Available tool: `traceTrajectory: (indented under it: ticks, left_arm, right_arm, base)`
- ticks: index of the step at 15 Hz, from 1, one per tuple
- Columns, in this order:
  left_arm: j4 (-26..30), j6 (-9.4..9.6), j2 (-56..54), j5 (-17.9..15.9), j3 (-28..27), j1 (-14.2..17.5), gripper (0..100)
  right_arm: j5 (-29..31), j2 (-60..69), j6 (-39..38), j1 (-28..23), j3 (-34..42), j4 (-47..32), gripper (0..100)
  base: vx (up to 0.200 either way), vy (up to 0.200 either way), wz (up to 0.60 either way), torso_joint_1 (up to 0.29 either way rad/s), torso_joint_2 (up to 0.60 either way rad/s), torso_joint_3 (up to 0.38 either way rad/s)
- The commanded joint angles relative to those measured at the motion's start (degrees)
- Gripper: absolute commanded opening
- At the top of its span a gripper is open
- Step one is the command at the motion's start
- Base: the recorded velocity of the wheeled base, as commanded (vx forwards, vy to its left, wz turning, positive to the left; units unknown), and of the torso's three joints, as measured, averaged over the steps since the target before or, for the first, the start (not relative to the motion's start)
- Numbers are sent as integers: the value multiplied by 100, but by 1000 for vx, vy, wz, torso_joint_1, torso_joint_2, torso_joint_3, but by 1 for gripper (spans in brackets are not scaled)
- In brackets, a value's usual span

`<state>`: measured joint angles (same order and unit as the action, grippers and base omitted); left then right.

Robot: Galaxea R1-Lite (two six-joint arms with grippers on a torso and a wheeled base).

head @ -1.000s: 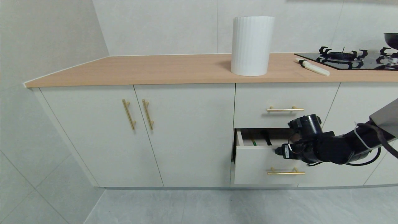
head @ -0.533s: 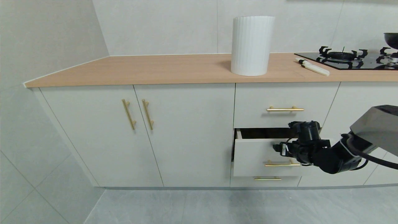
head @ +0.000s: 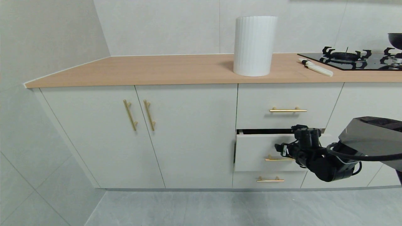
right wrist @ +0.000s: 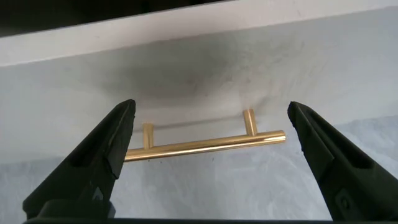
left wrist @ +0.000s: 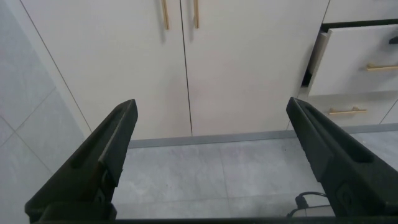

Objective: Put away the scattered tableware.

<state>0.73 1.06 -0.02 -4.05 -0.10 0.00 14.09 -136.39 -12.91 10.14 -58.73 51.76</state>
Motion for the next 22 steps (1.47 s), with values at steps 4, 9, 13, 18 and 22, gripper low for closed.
traceTrajectory:
  ticks: [4, 9, 13, 18, 22]
  left_arm:
    - [6, -1, 2, 0, 1, 0, 100]
    - [-3, -1, 2, 0, 1, 0, 100]
    - [-3, -1, 2, 0, 1, 0, 100]
    - [-3, -1, 2, 0, 1, 0, 100]
    - [-3, -1, 2, 0, 1, 0, 100]
  right_arm:
    - [32, -283, -1, -100, -103, 537, 100]
    - [287, -538, -10, -109, -437, 721, 100]
    - [366, -679, -89, -162, -683, 818, 100]
    - [727, -925, -221, -188, -1228, 818, 100]
    - [744, -907, -282, -214, -1246, 818, 100]
  base:
    - [0, 0, 0, 0, 0, 0]
    - [0, 0, 0, 0, 0, 0]
    - [0, 0, 0, 0, 0, 0]
    - [0, 0, 0, 0, 0, 0]
    - [0, 0, 0, 0, 0, 0]
